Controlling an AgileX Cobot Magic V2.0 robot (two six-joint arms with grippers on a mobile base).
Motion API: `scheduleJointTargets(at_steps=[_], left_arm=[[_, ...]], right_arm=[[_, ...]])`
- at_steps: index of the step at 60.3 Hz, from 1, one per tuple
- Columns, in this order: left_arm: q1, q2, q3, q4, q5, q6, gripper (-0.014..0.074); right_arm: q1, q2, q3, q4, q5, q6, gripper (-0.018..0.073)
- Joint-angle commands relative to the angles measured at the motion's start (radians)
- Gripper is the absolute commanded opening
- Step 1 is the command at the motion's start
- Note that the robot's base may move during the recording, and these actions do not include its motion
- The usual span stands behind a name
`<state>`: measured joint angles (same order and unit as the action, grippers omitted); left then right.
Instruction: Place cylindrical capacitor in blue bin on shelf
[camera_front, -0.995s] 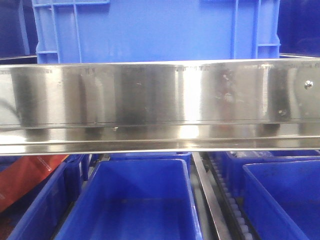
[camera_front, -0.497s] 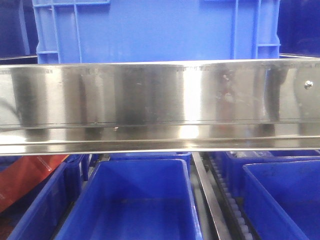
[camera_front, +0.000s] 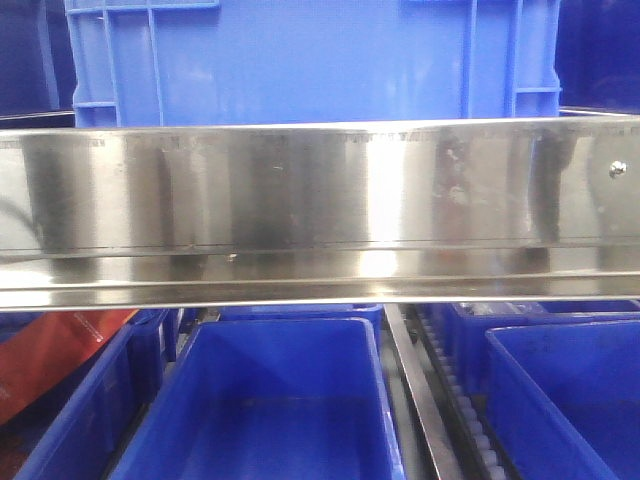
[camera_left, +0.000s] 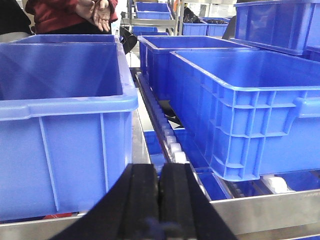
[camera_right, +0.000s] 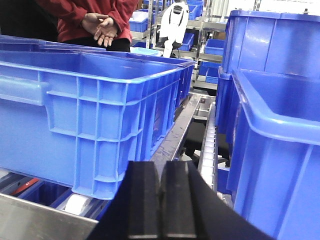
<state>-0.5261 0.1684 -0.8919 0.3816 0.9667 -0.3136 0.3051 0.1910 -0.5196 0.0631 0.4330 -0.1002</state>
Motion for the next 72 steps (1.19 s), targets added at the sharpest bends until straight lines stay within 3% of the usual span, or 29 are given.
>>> scheduleJointTargets(at_steps=[1,7,13,23,36,56,59,72], left_arm=[[0.014,-0.003,0.005,-0.035,-0.015,-0.008,-0.0111],[0.075,-0.007,0.028,-0.075,-0.043,0.027,-0.0111],[0.195,-0.032,0.118,-0.119,-0.198,0.095,-0.0111],[0.359,-0.098,0.313,-0.223,-0.414,0.105,-0.0111],[0.485,-0.168,0.594,-0.403,-0.648,0.265,-0.0111],[0.489,-0.168,0.892,-0.398,-0.995,0.265,-0.0111],[0.477,-0.168,0.892,-0.39,-0.929,0.263,-0.0111],[0.441,-0.168,0.892,-0.375,-0.909,0.261,-0.0111]], right_arm=[[-0.007,-0.004,0.004,-0.007,-0.021,0.002,-0.016],[-0.007,-0.004,0.004,-0.007,-0.021,0.002,-0.016],[-0.007,-0.004,0.004,-0.007,-0.021,0.002,-0.016],[-0.007,-0.004,0.004,-0.007,-0.021,0.002,-0.016],[-0.007,-0.004,0.004,-0.007,-0.021,0.002,-0.016],[-0.007,-0.003,0.004,-0.007,-0.023,0.002,-0.016],[-0.007,-0.003,0.004,-0.007,-0.023,0.002,-0.016],[-0.007,-0.003,0.004,-0.007,-0.023,0.002,-0.016]])
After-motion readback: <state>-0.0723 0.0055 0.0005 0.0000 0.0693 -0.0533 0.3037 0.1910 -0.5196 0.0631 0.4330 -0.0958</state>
